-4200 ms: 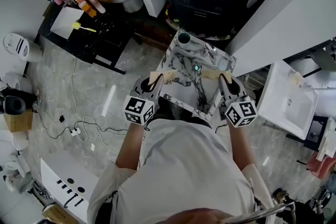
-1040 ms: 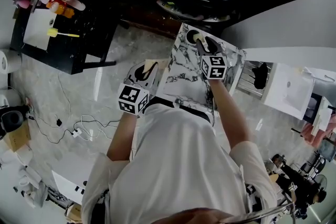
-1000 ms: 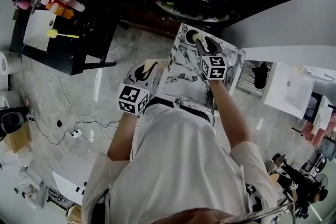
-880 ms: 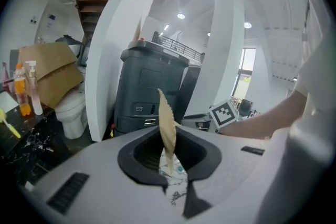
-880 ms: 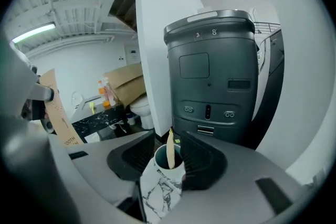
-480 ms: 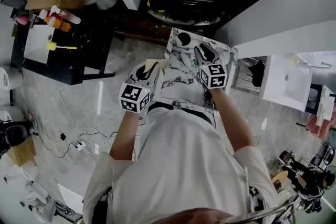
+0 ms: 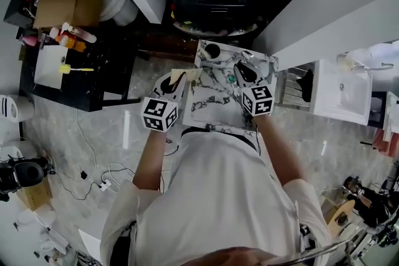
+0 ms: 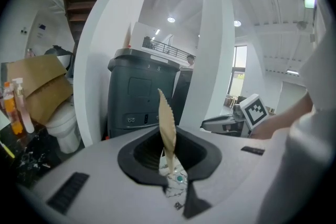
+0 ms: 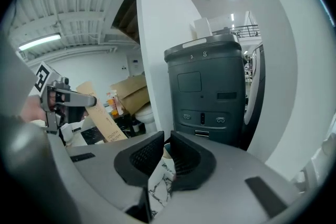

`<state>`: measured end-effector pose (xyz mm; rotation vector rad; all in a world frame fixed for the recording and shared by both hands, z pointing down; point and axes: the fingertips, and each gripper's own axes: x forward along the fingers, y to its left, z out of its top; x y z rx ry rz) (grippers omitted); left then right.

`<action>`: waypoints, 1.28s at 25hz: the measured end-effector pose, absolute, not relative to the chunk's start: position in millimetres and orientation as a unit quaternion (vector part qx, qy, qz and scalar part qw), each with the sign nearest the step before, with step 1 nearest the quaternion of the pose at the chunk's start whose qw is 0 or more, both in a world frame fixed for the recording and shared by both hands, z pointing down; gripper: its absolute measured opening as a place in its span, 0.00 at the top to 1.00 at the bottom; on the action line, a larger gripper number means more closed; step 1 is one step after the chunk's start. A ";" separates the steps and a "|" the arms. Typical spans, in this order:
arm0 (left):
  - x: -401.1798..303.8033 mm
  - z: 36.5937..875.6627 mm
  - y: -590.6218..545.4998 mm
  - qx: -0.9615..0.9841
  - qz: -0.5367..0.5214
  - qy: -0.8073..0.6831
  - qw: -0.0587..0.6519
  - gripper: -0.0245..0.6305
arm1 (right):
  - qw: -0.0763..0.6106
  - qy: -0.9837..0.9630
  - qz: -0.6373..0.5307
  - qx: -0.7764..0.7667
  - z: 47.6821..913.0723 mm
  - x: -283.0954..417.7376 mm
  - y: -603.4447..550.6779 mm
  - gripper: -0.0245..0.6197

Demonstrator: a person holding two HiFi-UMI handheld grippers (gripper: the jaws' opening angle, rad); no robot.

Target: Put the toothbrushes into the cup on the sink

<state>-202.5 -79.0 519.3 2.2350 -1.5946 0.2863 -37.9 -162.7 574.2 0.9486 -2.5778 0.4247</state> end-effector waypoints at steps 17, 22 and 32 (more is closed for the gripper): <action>-175.7 515.7 -173.7 0.820 0.132 -0.539 0.140 0.88 | 0.143 -0.916 0.161 0.340 554.9 -4.7 -151.8 0.90; -163.8 542.0 -201.0 0.825 0.161 -0.525 0.134 0.88 | 0.136 -0.911 0.169 0.350 554.8 4.2 -152.2 0.90; -152.0 613.9 -228.9 0.818 0.224 -0.509 0.144 0.88 | 0.121 -0.893 0.208 0.380 564.8 22.2 -145.9 0.90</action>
